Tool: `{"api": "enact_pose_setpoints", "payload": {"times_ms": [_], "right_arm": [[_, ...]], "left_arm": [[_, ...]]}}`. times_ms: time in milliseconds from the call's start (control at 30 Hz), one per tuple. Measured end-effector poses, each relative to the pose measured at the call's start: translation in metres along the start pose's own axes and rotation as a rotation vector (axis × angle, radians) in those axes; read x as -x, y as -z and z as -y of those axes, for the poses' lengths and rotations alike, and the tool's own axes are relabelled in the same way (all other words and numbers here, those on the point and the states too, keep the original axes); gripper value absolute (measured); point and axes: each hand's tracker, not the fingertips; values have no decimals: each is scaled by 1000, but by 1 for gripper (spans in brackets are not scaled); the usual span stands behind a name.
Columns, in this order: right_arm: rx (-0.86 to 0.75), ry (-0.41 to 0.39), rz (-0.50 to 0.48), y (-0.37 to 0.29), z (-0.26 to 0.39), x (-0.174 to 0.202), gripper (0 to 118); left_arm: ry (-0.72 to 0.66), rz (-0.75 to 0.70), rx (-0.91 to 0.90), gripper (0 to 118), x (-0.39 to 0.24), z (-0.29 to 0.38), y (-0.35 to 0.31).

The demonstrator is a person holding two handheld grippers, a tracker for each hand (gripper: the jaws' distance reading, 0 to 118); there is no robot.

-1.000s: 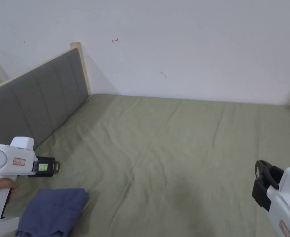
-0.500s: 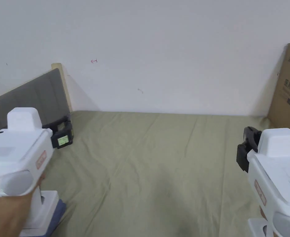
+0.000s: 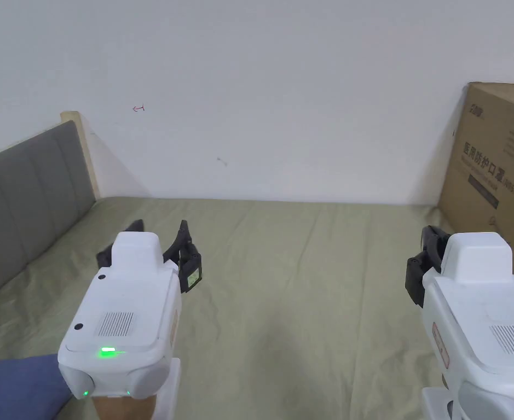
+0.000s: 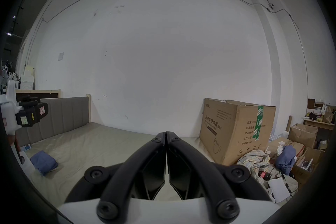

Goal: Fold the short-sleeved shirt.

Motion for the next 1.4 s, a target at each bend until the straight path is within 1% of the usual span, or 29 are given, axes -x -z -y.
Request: {"api": "enact_pose_setpoints", "payload": {"times_ms": [33,67,100,133,167,333,367,467,500,533,600,633,733,767,900,1400], "right_arm": [[1,-3,3,-1,1,-1,0],[2,-3,5,-2,1,-2,0],[2,-3,8,-3,2,-3,0],[4,-4,10,-4,2,-3,0],[5,-2,15,-4,2,-4,0],[5,8,25,-6,4,-7,0],[8,16,-50,-8,5,-4,0],[9,18,-33,-8,5,-5,0],[61,52,53,-7,7,-9,0],[52,47,36,-7,7,-9,0],[52,46,37,-8,7,-9,0],[7,50,26,-8,5,-9,0],[16,52,30,-8,4,-10,0],[9,15,11,-9,5,-9,0],[10,24,18,-9,4,-10,0],[10,17,15,-9,6,-11,0]], "left_arm": [[-6,9,-3,14,-2,3,0],[-19,25,-6,5,-6,5,-3],[-30,43,-3,1,-8,6,-3],[-35,64,-9,0,-9,7,-4],[-31,86,-17,0,-10,8,-4],[22,105,-20,0,-21,7,-10],[24,108,-19,0,-21,6,-10],[18,118,-13,0,-23,7,-11],[16,119,-11,0,-23,7,-11],[15,121,-7,0,-23,7,-10],[19,119,-5,0,-24,7,-11],[18,120,-3,0,-24,7,-11],[7,121,0,0,-23,8,-10],[7,119,1,0,-22,9,-11],[16,119,4,0,-21,10,-10],[22,126,12,0,-19,12,-12]]}}
